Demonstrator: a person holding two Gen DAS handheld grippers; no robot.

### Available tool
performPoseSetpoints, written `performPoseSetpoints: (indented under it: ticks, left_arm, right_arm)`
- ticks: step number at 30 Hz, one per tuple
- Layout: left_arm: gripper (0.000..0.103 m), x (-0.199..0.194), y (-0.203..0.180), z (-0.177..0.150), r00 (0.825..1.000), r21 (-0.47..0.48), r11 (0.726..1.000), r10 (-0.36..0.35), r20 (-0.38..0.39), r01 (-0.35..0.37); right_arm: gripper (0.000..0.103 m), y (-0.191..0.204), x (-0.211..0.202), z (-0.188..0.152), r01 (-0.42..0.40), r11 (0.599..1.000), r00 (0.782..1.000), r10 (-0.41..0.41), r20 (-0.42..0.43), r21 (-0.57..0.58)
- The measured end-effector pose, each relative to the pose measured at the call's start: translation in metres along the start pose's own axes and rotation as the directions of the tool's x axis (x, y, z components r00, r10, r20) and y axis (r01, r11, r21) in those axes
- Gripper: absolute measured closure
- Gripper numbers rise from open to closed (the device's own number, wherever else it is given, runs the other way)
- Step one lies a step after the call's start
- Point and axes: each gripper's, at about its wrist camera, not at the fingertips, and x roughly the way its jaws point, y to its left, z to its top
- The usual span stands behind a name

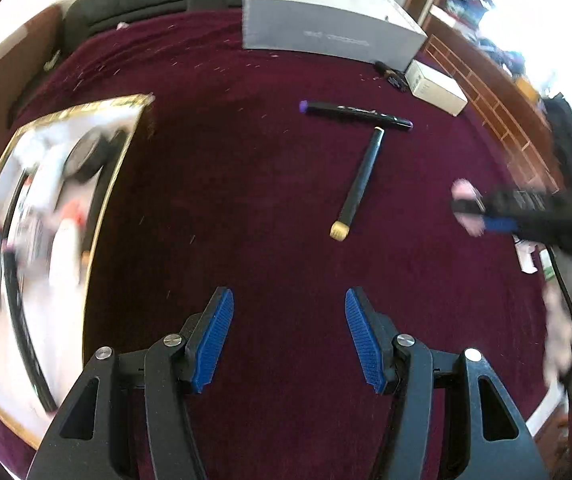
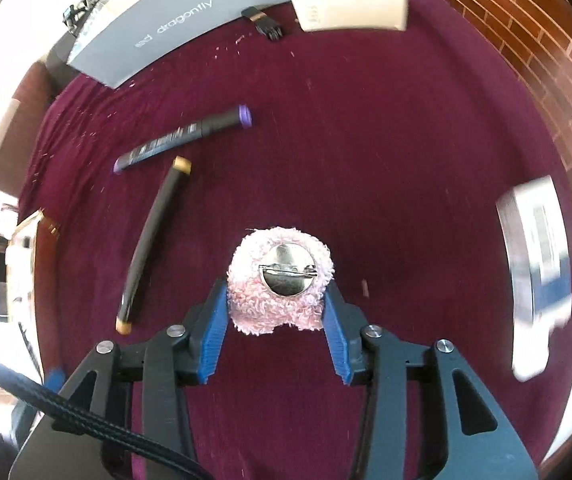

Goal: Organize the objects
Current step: 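Grasp the pink fluffy item with the right gripper, then grasp the gold-capped black marker with the left gripper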

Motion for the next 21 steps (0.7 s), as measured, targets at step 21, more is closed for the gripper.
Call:
performPoseSetpoints:
  ticks: [21]
  left_arm:
    - [0.042, 0.081, -0.07, 0.061, 0.962, 0.243, 0.931, 0.255, 0.099, -0.272]
  right_arm:
    - [0.058, -0.007, 0.004, -0.044, -0.026, 0.999, 1.0, 0.026, 0.0, 0.032]
